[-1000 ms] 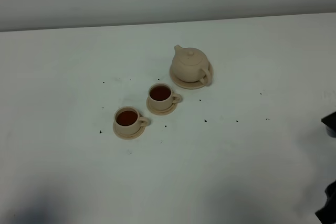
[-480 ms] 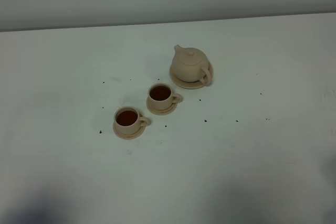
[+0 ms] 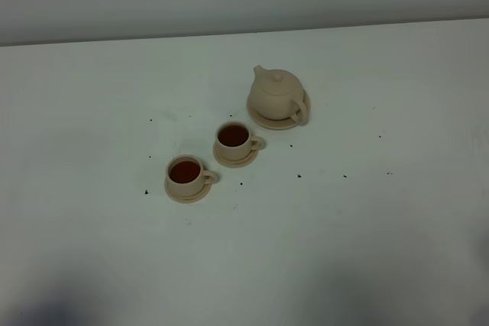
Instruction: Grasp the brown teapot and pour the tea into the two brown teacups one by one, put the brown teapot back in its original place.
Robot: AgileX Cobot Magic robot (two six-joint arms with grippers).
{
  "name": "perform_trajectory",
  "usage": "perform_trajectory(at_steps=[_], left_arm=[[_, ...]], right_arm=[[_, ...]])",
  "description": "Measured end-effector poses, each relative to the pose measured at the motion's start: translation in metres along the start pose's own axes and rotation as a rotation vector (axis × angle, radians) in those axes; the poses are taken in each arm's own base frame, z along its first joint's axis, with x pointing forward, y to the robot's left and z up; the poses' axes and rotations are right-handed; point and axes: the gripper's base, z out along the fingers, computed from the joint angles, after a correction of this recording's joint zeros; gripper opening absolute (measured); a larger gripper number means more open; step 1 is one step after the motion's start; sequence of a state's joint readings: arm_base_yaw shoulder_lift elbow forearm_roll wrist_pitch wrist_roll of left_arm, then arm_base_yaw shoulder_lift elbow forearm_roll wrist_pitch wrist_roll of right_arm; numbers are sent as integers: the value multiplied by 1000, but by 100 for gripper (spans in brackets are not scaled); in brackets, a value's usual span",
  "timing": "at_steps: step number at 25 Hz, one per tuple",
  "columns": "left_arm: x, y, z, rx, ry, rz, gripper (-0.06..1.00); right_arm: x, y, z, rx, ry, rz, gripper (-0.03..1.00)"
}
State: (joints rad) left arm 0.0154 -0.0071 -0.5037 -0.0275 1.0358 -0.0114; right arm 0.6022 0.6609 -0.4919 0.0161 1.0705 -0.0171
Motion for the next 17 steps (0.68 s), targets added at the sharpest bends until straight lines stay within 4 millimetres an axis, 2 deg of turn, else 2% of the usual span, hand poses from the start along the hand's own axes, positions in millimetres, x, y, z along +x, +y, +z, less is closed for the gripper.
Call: perform_trajectory(at_steps=[5, 9, 13, 17], left_arm=[[0, 0, 0, 0, 0, 0, 37], [0, 0, 0, 0, 0, 0, 37], [0, 0, 0, 0, 0, 0, 37], [0, 0, 0, 0, 0, 0, 37]], right_arm=[[1, -2, -1, 9, -11, 23, 51], [7, -16, -11, 90, -81, 191, 51], [23, -23, -29, 204, -220, 337, 51], [41, -18, -45, 303, -375, 409, 51]])
